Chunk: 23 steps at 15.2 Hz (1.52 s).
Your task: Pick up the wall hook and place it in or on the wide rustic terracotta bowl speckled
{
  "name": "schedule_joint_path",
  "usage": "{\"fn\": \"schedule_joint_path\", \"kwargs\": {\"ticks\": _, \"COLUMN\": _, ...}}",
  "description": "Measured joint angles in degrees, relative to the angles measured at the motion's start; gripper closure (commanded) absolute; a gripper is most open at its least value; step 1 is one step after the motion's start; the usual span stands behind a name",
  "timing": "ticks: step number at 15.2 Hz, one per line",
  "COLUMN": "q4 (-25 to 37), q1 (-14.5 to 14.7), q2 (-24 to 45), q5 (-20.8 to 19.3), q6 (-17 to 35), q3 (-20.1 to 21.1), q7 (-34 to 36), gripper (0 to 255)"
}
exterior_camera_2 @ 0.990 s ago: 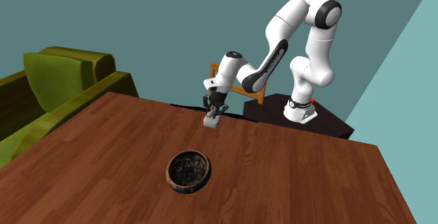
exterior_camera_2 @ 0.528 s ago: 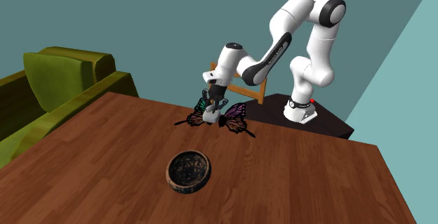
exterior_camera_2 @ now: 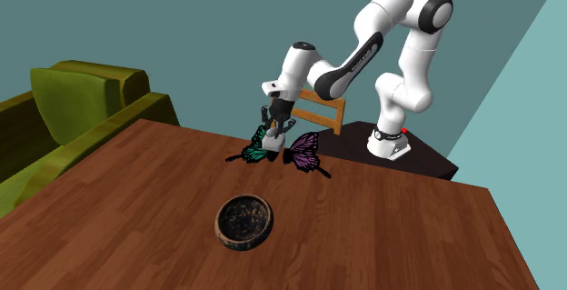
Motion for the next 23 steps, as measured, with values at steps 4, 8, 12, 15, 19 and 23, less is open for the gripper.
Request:
{"fn": "schedule_joint_path", "kwargs": {"ticks": 4, "q4": 1.4, "q1": 0.1, "q2": -1.5, "q5": 0.0, "q6": -3.0, "q3": 0.1, "q7": 0.0, "gripper": 255}}
{"fn": "schedule_joint_path", "kwargs": {"ticks": 8, "q4": 7.4, "q1": 1.5, "q2": 2.4, "q5": -0.7, "q6": -5.2, "q3": 1.9, "q7": 3.6, "gripper": 255}}
{"fn": "schedule_joint_path", "kwargs": {"ticks": 12, "q4": 14.6, "q1": 3.5, "q2": 7.8, "q5": -1.8, "q6": -7.4, "q3": 3.7, "q7": 8.0, "gripper": 255}}
{"fn": "schedule_joint_path", "kwargs": {"ticks": 15, "q4": 20.8, "q1": 5.1, "q2": 12.2, "q5": -2.6, "q6": -9.5, "q3": 4.8, "q7": 11.1, "gripper": 255}}
{"fn": "schedule_joint_path", "kwargs": {"ticks": 19, "q4": 31.5, "q1": 7.3, "q2": 19.3, "q5": -3.5, "q6": -13.4, "q3": 5.8, "q7": 14.4, "gripper": 255}}
{"fn": "schedule_joint_path", "kwargs": {"ticks": 23, "q4": 42.7, "q1": 9.4, "q2": 26.5, "q5": -4.1, "q6": -17.8, "q3": 6.5, "q7": 16.9, "gripper": 255}}
